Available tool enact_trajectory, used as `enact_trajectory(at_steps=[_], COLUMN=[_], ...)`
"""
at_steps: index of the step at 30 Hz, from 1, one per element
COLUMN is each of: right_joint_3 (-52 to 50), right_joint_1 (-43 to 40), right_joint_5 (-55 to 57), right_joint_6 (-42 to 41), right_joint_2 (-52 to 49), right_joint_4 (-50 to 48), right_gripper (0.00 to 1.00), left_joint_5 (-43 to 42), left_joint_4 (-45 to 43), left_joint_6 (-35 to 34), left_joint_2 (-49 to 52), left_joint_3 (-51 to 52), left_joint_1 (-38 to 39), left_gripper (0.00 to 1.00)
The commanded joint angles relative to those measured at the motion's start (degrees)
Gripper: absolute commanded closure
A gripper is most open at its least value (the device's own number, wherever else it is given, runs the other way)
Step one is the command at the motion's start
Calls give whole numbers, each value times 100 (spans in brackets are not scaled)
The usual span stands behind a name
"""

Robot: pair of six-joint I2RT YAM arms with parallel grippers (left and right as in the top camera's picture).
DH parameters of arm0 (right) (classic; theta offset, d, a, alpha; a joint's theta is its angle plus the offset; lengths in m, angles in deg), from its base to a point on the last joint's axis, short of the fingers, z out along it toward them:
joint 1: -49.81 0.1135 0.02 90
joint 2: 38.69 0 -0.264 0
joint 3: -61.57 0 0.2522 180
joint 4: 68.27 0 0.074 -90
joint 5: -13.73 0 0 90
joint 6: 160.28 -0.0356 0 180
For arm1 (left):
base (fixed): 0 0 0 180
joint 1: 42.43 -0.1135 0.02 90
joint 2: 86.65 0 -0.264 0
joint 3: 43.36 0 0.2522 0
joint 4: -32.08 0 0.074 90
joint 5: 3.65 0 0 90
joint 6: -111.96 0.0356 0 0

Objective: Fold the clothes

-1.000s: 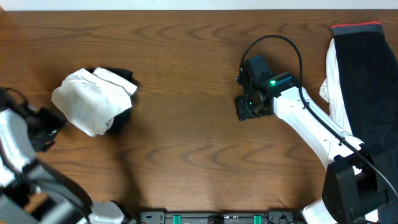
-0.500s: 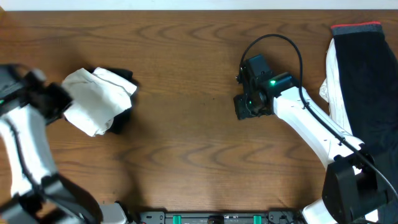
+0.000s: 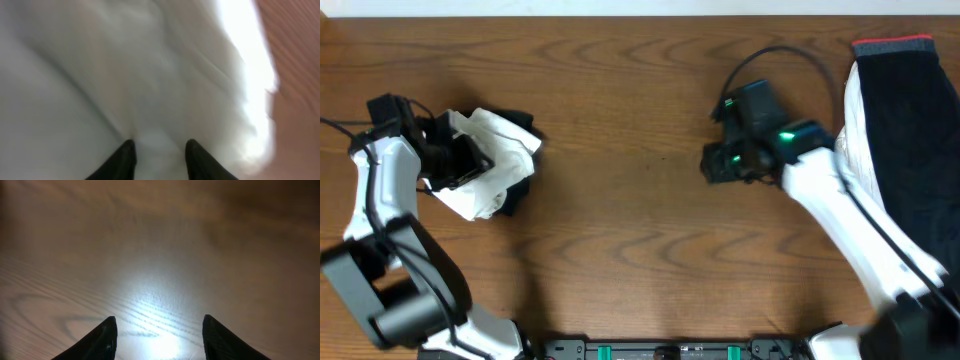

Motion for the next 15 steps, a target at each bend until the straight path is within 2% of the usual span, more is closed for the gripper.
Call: enact_trajectory(at_steps=[1,4,6,7,8,10,13,15], right_joint_3=[380,398,398,398,398,398,398,398], right_joint_1=[-249,-374,-437,-457,-457,-455,-455,-457], right_joint_5=[-68,-61,-37,-39,-37,-42,-42,-42], right_joint_6=[251,393,422,422,422,420,417,417], right_joint_2=[960,1725,2194,2522,2645,3040,3491,3738], right_joint_4=[-28,-26,15,79,114,293,667,911], right_gripper=[45,38,21,8,1,1,1,1], left_joint_5=[-358,-258,142,487,667,1158,1784,1878], left_joint_4=[721,1325,1711,1939,2057,2356,2855,3056], left_joint_6=[894,1117,1086,935,807,291,-184,-382], left_joint_2=[-1008,-1829,-2389,-2721,-2887,-3298,-3856,-4188], left_joint_3=[-605,-686,-684,-684,-684,-684,-682,-660], left_joint_1=[496,1043,1460,1731,1867,2192,2553,2680], left_gripper=[58,48,44,34,29,11,4,3])
